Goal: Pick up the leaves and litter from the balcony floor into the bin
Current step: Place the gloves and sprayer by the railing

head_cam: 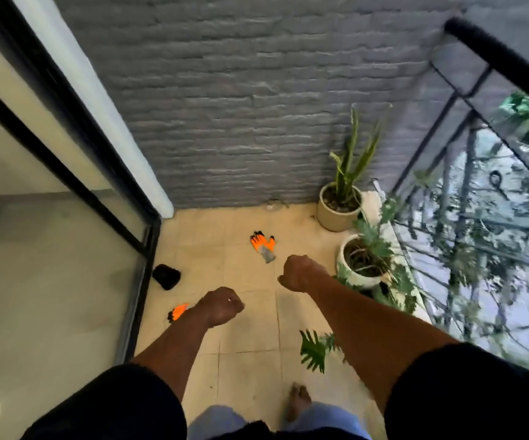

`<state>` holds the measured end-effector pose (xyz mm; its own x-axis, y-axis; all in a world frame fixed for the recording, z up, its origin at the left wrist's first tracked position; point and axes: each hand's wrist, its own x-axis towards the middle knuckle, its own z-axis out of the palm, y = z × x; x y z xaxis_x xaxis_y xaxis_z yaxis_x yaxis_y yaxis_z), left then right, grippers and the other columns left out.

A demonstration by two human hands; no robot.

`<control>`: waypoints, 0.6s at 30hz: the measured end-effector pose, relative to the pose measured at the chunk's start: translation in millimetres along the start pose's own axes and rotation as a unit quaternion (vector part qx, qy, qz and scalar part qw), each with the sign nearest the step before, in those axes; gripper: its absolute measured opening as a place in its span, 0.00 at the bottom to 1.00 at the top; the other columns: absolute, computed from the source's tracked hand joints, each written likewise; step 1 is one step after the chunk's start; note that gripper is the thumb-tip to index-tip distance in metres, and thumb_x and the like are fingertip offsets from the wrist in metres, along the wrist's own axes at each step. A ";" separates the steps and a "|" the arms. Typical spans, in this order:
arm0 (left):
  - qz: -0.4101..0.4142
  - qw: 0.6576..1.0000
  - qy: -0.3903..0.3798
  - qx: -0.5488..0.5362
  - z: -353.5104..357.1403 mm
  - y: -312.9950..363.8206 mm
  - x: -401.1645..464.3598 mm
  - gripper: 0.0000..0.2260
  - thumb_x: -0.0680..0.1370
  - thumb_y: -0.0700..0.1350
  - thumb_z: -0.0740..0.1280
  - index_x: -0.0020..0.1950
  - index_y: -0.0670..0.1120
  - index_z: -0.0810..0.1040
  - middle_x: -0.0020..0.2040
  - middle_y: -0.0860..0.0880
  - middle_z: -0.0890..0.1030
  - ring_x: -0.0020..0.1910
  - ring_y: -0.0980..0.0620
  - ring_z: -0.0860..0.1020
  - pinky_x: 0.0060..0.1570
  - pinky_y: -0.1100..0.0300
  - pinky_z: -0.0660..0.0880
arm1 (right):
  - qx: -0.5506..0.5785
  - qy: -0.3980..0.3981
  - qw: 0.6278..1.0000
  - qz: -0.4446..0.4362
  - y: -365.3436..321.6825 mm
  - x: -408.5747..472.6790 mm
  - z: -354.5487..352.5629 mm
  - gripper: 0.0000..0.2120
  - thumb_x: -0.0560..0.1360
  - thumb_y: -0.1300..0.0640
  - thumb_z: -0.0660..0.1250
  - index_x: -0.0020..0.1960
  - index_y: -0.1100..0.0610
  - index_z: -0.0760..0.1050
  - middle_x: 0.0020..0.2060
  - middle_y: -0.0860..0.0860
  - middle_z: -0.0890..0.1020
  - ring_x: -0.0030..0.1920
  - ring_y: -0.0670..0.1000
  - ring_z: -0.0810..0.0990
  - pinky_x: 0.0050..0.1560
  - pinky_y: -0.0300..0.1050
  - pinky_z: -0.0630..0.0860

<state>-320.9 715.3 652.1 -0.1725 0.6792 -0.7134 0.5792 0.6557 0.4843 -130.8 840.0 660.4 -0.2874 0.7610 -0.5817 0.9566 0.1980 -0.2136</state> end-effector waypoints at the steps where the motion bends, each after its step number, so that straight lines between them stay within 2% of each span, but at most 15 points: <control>1: -0.006 1.000 0.014 -0.015 -5.0 1.4 3.8 0.08 0.78 0.50 0.69 0.54 0.49 0.82 0.57 0.47 0.82 0.54 0.46 0.80 0.55 0.48 0.79 | -0.010 -0.004 1.000 -0.020 -4.3 13.4 -7.8 0.25 0.76 0.47 0.66 0.71 0.53 0.70 0.63 0.54 0.79 0.61 0.58 0.79 0.53 0.47 0.74; 2: -0.012 0.999 0.024 -0.020 -8.2 1.5 6.5 0.08 0.78 0.49 0.69 0.54 0.49 0.82 0.59 0.47 0.81 0.58 0.45 0.80 0.59 0.49 0.77 | -0.019 -0.010 0.999 -0.028 -8.4 22.9 -13.4 0.26 0.76 0.47 0.65 0.72 0.55 0.69 0.64 0.55 0.78 0.62 0.58 0.78 0.56 0.48 0.75; 3: -0.018 0.999 0.031 -0.024 -14.0 0.3 8.8 0.07 0.78 0.49 0.69 0.54 0.50 0.83 0.59 0.47 0.81 0.59 0.45 0.80 0.57 0.51 0.78 | -0.029 -0.016 0.998 -0.047 -14.2 35.6 -16.0 0.27 0.77 0.46 0.65 0.72 0.57 0.69 0.66 0.55 0.77 0.64 0.59 0.77 0.59 0.49 0.76; 5: -0.030 0.998 0.037 -0.029 -22.5 -6.9 13.1 0.05 0.79 0.49 0.69 0.51 0.50 0.82 0.55 0.47 0.81 0.51 0.48 0.80 0.43 0.60 0.77 | -0.033 -0.036 0.996 -0.078 -26.4 50.2 -19.6 0.27 0.79 0.48 0.64 0.74 0.59 0.67 0.70 0.55 0.73 0.67 0.59 0.75 0.65 0.51 0.74; 6: -0.037 0.997 0.045 -0.040 -29.9 -11.3 18.4 0.03 0.79 0.48 0.69 0.49 0.50 0.81 0.53 0.47 0.81 0.48 0.49 0.78 0.39 0.62 0.74 | -0.030 -0.051 0.995 -0.086 -34.1 61.7 -20.3 0.26 0.78 0.48 0.64 0.73 0.60 0.68 0.70 0.56 0.74 0.67 0.58 0.75 0.64 0.49 0.74; 8: -0.051 0.996 0.051 -0.045 -41.0 -22.6 31.1 0.03 0.80 0.46 0.68 0.50 0.48 0.80 0.51 0.47 0.80 0.47 0.49 0.78 0.38 0.63 0.72 | -0.015 -0.089 0.992 -0.091 -46.8 81.9 -18.0 0.20 0.78 0.50 0.64 0.67 0.59 0.74 0.63 0.57 0.79 0.62 0.59 0.78 0.58 0.47 0.76; 9: -0.060 0.996 0.048 -0.043 -46.0 -26.6 37.1 0.04 0.81 0.44 0.67 0.52 0.47 0.81 0.49 0.47 0.79 0.47 0.49 0.79 0.38 0.63 0.71 | -0.007 -0.103 0.990 -0.096 -52.1 90.9 -15.8 0.18 0.79 0.51 0.63 0.64 0.59 0.77 0.60 0.58 0.80 0.61 0.60 0.79 0.57 0.48 0.76; 11: -0.077 0.995 0.040 -0.048 -55.7 -33.1 52.8 0.04 0.81 0.44 0.67 0.47 0.47 0.79 0.48 0.46 0.79 0.42 0.51 0.80 0.36 0.58 0.73 | 0.001 -0.123 0.987 -0.101 -60.2 107.9 -12.4 0.17 0.80 0.51 0.62 0.61 0.61 0.79 0.56 0.59 0.80 0.62 0.61 0.79 0.59 0.50 0.75; 12: -0.089 0.994 0.037 -0.046 -59.6 -37.8 63.5 0.06 0.80 0.46 0.68 0.44 0.50 0.77 0.48 0.46 0.80 0.41 0.52 0.80 0.35 0.56 0.74 | 0.003 -0.129 0.986 -0.104 -62.2 114.7 -11.3 0.18 0.81 0.50 0.62 0.62 0.61 0.79 0.58 0.59 0.80 0.63 0.62 0.78 0.62 0.51 0.75; 14: -0.095 0.995 0.010 -0.030 -72.1 -37.8 90.6 0.08 0.79 0.51 0.68 0.40 0.52 0.77 0.47 0.46 0.83 0.36 0.52 0.77 0.31 0.61 0.70 | 0.024 -0.122 0.987 -0.103 -60.2 130.3 -10.0 0.20 0.83 0.49 0.61 0.66 0.63 0.76 0.65 0.60 0.77 0.67 0.62 0.75 0.67 0.52 0.72; 16: -0.090 0.996 -0.030 -0.001 -87.5 -32.2 119.3 0.08 0.75 0.55 0.70 0.41 0.52 0.78 0.46 0.47 0.84 0.40 0.50 0.77 0.36 0.61 0.73 | 0.040 -0.119 0.990 -0.068 -51.6 142.8 -10.4 0.22 0.83 0.48 0.60 0.68 0.64 0.73 0.67 0.61 0.75 0.68 0.62 0.74 0.67 0.51 0.71; 18: -0.080 0.993 -0.082 0.002 -101.0 -23.5 147.0 0.13 0.65 0.57 0.74 0.43 0.51 0.80 0.43 0.48 0.83 0.42 0.48 0.80 0.43 0.55 0.78 | 0.061 -0.123 0.990 -0.016 -40.9 150.9 -14.1 0.22 0.82 0.48 0.62 0.67 0.63 0.74 0.66 0.60 0.76 0.66 0.61 0.75 0.64 0.49 0.72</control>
<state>-440.3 833.1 587.0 -0.1305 0.5024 -0.8548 0.5586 0.7495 0.3552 -212.7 955.5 592.4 -0.3337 0.5794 -0.7436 0.9387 0.1318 -0.3186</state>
